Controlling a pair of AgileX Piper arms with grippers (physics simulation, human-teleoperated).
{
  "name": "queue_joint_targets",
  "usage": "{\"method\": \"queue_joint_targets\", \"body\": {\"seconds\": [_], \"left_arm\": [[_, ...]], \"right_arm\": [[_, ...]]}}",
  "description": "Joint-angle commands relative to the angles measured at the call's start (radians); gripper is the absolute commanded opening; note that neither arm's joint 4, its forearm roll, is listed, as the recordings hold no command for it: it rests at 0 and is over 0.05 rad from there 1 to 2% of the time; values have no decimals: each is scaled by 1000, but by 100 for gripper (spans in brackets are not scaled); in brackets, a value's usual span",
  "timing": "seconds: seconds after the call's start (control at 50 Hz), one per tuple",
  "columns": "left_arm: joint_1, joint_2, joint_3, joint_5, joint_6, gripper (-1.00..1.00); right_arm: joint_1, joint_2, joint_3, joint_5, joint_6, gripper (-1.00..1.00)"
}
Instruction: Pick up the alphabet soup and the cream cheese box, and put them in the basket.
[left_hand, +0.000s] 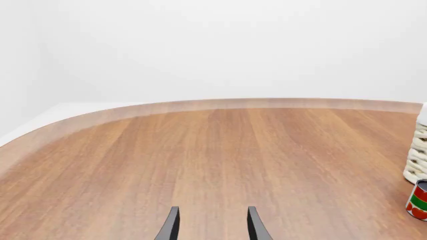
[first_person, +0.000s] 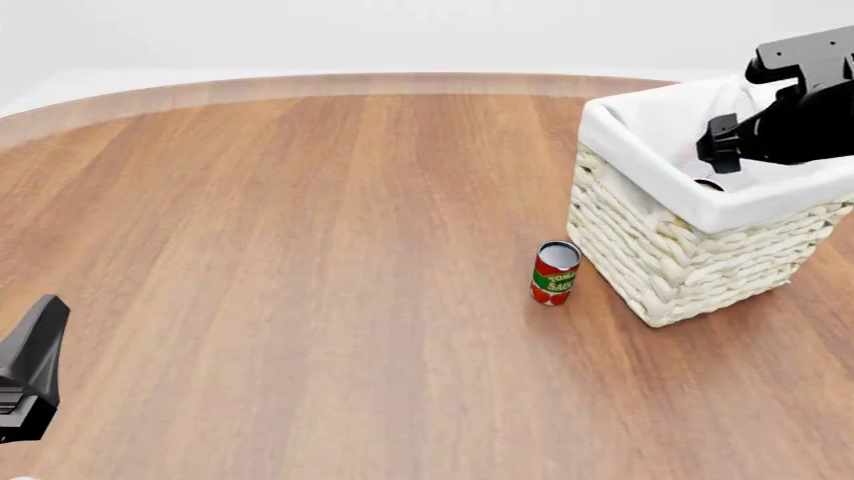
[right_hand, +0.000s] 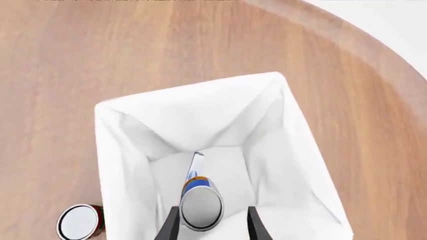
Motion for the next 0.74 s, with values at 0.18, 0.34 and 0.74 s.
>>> {"method": "queue_joint_targets", "body": {"seconds": [0.18, 0.34, 0.74], "left_arm": [[0, 0, 0, 0, 0, 100], [0, 0, 0, 0, 0, 100], [0, 0, 0, 0, 0, 100]], "right_arm": [[6, -142, 55, 54, 20, 100], [11, -200, 48, 109, 19, 100], [2, -313, 32, 208, 12, 100]]}}
